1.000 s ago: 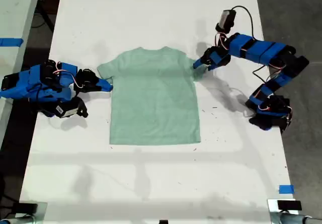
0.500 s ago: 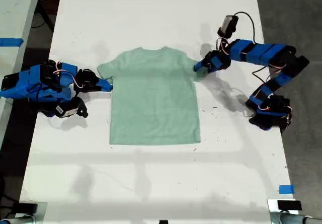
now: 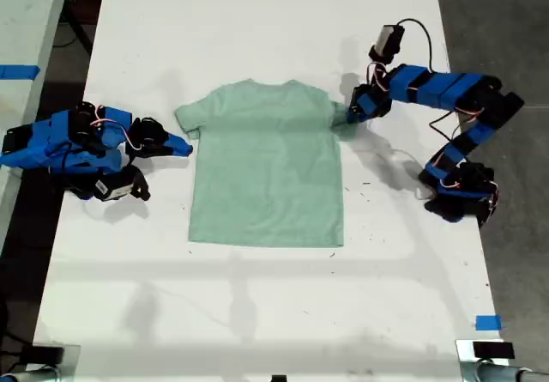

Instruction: Fold t shirt

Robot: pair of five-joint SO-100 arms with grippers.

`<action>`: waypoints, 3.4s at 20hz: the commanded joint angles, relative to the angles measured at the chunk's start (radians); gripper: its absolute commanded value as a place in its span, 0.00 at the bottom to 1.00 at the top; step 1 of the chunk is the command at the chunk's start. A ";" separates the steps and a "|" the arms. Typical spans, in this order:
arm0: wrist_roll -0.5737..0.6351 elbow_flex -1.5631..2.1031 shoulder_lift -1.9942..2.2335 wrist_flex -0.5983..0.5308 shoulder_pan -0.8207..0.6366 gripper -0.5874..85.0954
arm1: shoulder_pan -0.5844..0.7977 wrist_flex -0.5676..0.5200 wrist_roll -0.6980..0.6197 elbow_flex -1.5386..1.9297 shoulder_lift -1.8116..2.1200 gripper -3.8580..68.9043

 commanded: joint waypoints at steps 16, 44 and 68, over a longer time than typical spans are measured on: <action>0.012 0.015 0.005 -0.006 0.006 0.02 | -0.299 0.477 -0.124 -1.097 -0.402 0.06; 0.017 0.017 0.005 -0.008 0.011 0.05 | -0.383 0.798 0.190 -0.301 0.792 0.31; 0.012 0.017 0.005 -0.006 -0.015 0.01 | -0.762 0.509 0.383 1.052 1.819 0.17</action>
